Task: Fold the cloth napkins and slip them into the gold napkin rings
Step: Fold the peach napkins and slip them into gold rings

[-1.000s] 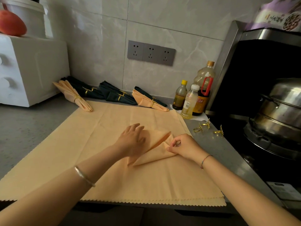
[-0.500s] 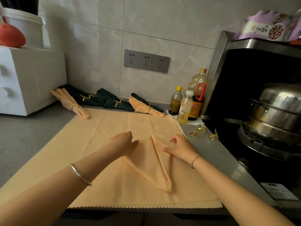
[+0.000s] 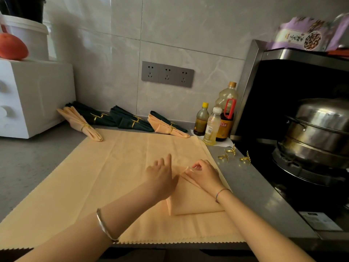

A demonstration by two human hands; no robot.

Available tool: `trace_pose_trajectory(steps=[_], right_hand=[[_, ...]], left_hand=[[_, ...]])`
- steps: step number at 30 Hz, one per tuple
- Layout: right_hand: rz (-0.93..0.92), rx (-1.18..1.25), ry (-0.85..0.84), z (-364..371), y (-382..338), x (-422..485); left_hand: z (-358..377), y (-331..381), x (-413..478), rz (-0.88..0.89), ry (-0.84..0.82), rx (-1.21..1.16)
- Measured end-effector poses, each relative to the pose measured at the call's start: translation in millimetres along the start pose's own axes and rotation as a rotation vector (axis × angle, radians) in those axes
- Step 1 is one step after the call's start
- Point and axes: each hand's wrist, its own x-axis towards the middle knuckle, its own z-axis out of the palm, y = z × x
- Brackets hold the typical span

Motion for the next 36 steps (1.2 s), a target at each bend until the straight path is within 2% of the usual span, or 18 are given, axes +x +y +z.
trace_pose_trajectory(steps=[2, 4, 6, 11, 14, 16, 20, 26, 33, 36], right_hand=[[-0.008, 0.016, 0.018, 0.2, 0.5, 0.3], [-0.009, 0.036, 0.033, 2.2, 2.0, 0.9], [-0.020, 0.034, 0.063, 5.1, 3.3, 1.1], [-0.116, 0.099, 0.084, 2.9, 4.5, 3.8], [-0.274, 0.102, 0.013, -6.8, 9.3, -7.1], [-0.336, 0.078, -0.092, -16.8, 11.6, -20.5], [-0.305, 0.082, -0.291, -34.9, 29.7, -51.9], [-0.283, 0.072, -0.339, -65.8, 54.8, -94.6], [-0.379, -0.230, -0.317, -77.8, 44.9, -101.8], [-0.425, -0.378, -0.331, -73.1, 36.1, -102.6]], left_hand=[[4.3, 0.4, 7.8, 0.147, 0.021, 0.037], [12.5, -1.3, 13.4, 0.255, -0.098, -0.006], [25.9, -1.6, 13.4, 0.268, -0.158, -0.049], [42.3, -2.5, 16.5, 0.245, -0.125, -0.064], [44.4, -1.6, 16.2, 0.257, -0.120, -0.075], [45.1, -1.7, 16.0, 0.263, -0.113, -0.089], [44.9, -4.8, 17.6, 0.260, -0.115, -0.093], [45.3, -3.5, 17.1, 0.268, -0.124, -0.069], [46.0, -4.2, 18.6, 0.273, -0.136, -0.054], [44.4, -5.9, 16.8, 0.301, -0.122, -0.149]])
